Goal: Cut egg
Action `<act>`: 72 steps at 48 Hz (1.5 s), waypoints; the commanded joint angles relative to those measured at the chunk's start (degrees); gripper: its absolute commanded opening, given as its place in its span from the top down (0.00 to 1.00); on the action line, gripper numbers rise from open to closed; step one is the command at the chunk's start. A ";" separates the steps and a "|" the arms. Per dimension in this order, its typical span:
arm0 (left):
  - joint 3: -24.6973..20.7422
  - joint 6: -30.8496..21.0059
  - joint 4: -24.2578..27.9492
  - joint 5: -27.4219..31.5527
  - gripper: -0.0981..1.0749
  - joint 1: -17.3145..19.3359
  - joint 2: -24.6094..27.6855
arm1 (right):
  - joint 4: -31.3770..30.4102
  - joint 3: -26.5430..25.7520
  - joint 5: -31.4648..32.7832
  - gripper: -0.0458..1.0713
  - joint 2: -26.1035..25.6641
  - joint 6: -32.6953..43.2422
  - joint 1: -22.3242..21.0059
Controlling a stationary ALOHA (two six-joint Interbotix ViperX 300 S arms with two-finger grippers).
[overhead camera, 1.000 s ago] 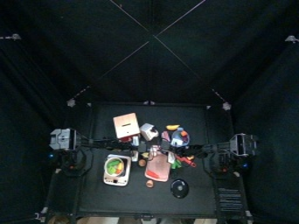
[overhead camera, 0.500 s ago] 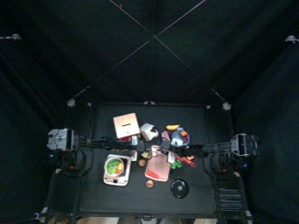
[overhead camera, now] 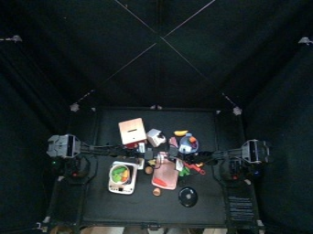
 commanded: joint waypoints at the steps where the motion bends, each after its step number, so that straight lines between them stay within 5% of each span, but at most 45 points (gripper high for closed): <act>1: -1.23 0.18 0.09 0.26 0.73 -1.32 -2.29 | 0.18 0.00 0.35 0.53 -1.32 0.35 -0.79; 31: 0.97 -0.09 -1.41 -12.04 0.73 0.88 3.08 | 0.44 -0.35 0.35 0.53 -1.41 0.44 -0.70; 48: 0.88 0.35 0.00 -13.10 0.73 -0.18 2.99 | 0.70 -0.44 0.35 0.53 -2.11 0.44 -0.70; 58: 0.88 0.53 -3.43 -20.30 0.73 -1.76 1.67 | 0.79 -0.44 0.35 0.53 -2.99 0.44 -0.53; 72: 3.52 0.35 -7.29 -21.18 0.73 -1.76 -1.14 | 0.88 -0.44 0.35 0.53 -2.99 0.44 -0.26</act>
